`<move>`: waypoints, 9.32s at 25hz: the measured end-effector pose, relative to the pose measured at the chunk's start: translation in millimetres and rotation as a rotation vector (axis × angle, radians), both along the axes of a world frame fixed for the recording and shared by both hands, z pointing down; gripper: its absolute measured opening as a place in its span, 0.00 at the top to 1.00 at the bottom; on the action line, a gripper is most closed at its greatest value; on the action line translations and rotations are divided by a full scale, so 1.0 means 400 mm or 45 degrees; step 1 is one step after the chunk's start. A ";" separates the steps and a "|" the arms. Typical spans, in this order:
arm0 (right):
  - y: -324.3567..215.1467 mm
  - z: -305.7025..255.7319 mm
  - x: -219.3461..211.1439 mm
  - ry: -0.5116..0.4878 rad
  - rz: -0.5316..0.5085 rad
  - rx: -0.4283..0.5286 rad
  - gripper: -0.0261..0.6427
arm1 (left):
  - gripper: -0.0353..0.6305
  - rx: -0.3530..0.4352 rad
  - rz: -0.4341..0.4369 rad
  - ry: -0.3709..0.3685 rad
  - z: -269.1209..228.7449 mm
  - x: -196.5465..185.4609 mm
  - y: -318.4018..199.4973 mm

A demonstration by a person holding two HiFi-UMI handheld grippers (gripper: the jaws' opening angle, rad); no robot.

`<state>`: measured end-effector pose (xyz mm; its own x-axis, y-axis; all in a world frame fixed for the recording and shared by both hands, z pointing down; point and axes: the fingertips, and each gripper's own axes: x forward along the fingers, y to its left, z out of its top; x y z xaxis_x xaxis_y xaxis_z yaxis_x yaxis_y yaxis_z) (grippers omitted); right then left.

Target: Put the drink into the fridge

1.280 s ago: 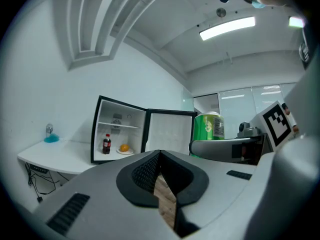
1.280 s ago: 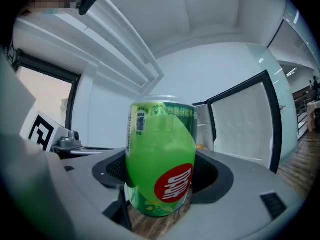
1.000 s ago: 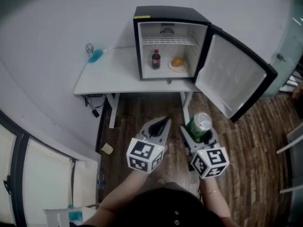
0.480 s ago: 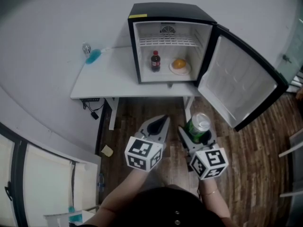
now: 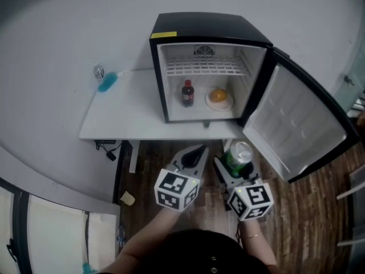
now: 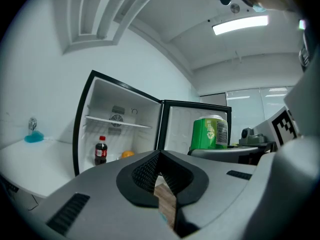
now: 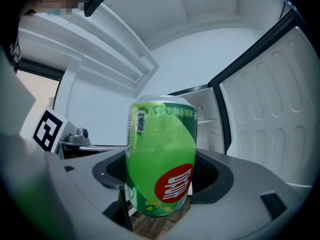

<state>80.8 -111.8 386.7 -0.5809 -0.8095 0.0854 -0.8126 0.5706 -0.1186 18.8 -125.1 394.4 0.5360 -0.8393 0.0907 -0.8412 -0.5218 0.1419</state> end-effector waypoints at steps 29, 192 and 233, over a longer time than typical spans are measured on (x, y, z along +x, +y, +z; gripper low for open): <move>-0.532 -0.073 -0.026 -0.009 0.242 0.069 0.44 | 0.94 0.083 0.216 -0.043 -0.070 -0.046 -0.517; -0.809 -0.210 0.014 0.154 0.239 0.240 0.67 | 0.94 0.025 0.122 -0.005 -0.076 -0.004 -0.684; -0.594 -0.130 -0.074 0.134 0.014 0.198 0.95 | 0.94 0.023 0.111 0.024 -0.071 -0.005 -0.588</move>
